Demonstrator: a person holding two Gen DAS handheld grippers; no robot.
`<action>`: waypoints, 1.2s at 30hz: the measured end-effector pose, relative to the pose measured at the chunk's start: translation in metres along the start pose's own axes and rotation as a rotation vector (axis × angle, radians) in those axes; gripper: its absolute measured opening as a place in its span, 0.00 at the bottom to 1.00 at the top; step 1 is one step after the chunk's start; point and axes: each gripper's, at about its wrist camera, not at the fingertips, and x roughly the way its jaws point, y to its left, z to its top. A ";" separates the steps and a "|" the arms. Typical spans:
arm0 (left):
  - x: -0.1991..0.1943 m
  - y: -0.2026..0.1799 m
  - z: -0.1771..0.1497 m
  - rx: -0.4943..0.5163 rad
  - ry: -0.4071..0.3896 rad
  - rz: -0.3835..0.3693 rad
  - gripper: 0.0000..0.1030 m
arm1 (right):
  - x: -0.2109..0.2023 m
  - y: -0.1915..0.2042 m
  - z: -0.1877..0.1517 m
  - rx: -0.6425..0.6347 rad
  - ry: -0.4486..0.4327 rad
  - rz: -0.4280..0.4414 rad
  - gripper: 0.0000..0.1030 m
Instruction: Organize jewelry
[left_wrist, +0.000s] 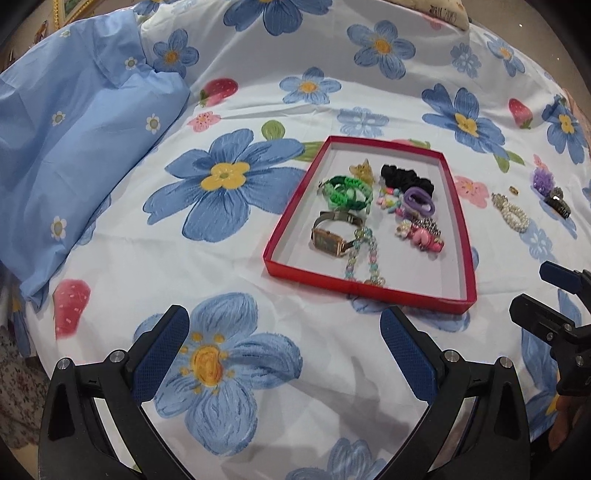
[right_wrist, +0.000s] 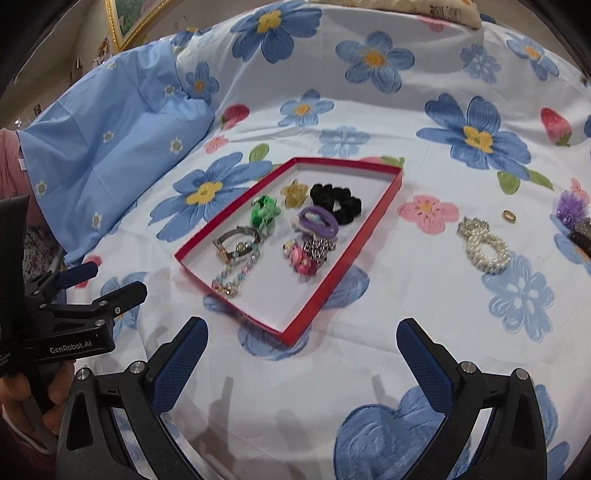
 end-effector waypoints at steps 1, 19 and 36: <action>0.001 0.000 -0.001 -0.001 0.004 0.000 1.00 | 0.001 0.000 0.000 0.000 0.002 0.001 1.00; 0.007 -0.001 -0.004 -0.020 -0.026 -0.022 1.00 | 0.013 -0.006 -0.001 0.023 -0.023 0.024 1.00; 0.001 -0.002 -0.002 -0.026 -0.058 -0.046 1.00 | 0.014 -0.007 -0.002 0.026 -0.028 0.022 1.00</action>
